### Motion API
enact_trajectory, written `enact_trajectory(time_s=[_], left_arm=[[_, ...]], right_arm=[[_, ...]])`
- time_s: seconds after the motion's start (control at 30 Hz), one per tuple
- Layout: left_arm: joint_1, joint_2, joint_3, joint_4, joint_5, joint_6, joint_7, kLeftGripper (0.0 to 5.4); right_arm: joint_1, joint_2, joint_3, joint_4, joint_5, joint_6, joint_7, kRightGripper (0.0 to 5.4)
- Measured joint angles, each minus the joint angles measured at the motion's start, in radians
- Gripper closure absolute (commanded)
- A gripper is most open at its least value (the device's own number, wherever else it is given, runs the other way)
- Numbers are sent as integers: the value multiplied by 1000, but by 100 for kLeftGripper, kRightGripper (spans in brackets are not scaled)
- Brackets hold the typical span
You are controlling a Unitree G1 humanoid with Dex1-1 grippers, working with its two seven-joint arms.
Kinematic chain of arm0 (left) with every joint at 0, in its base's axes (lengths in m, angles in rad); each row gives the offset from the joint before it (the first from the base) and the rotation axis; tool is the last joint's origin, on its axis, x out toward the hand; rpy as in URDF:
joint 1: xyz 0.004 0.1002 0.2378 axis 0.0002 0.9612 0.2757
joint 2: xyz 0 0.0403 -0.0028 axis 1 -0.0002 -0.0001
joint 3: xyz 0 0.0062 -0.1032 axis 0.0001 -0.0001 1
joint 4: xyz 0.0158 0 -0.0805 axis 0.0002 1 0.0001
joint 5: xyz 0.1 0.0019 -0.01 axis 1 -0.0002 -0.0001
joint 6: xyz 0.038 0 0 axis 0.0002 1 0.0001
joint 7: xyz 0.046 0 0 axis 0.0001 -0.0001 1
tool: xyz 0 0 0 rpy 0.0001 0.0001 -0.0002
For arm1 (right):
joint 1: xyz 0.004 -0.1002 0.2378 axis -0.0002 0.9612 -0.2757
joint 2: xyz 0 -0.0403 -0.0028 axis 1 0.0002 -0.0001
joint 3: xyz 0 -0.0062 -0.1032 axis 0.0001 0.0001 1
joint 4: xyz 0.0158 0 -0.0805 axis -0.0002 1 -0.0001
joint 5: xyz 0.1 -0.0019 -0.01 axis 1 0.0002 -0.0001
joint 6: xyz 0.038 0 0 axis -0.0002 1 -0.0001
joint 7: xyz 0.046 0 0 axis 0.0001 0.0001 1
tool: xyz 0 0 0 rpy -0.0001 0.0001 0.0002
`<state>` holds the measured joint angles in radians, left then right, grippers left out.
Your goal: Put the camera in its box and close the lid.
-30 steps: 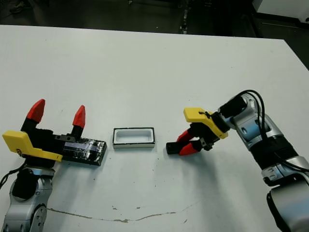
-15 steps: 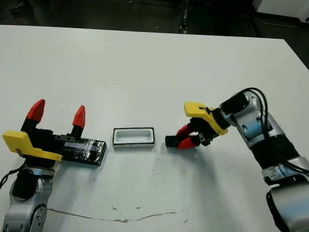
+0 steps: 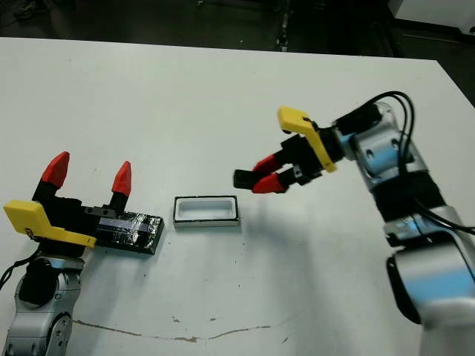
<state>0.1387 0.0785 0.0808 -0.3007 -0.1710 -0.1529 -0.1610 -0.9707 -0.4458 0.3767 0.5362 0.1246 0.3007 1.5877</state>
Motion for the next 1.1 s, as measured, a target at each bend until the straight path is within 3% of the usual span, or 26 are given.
enact_trajectory(time_s=[0.23, 0.37, 0.63, 0.87, 1.1], left_arm=[[-1, 0, -1, -2, 0, 1, 1, 0], [-1, 0, -1, -2, 3, 1, 5, 0], [-1, -1, -1, -2, 4, 1, 5, 0], [-1, -1, -1, -2, 5, -2, 4, 0], [2, -2, -2, -1, 10, -5, 5, 0]], right_arm=[[-36, 128, 8, 144, -47, -115, -66, 374], [-42, 183, 9, 176, -62, -141, -85, 374], [-38, 249, 15, 185, -65, -141, -89, 374], [-11, 267, 21, 169, -73, -100, -109, 374], [41, 264, 22, 57, -78, -39, -148, 374]])
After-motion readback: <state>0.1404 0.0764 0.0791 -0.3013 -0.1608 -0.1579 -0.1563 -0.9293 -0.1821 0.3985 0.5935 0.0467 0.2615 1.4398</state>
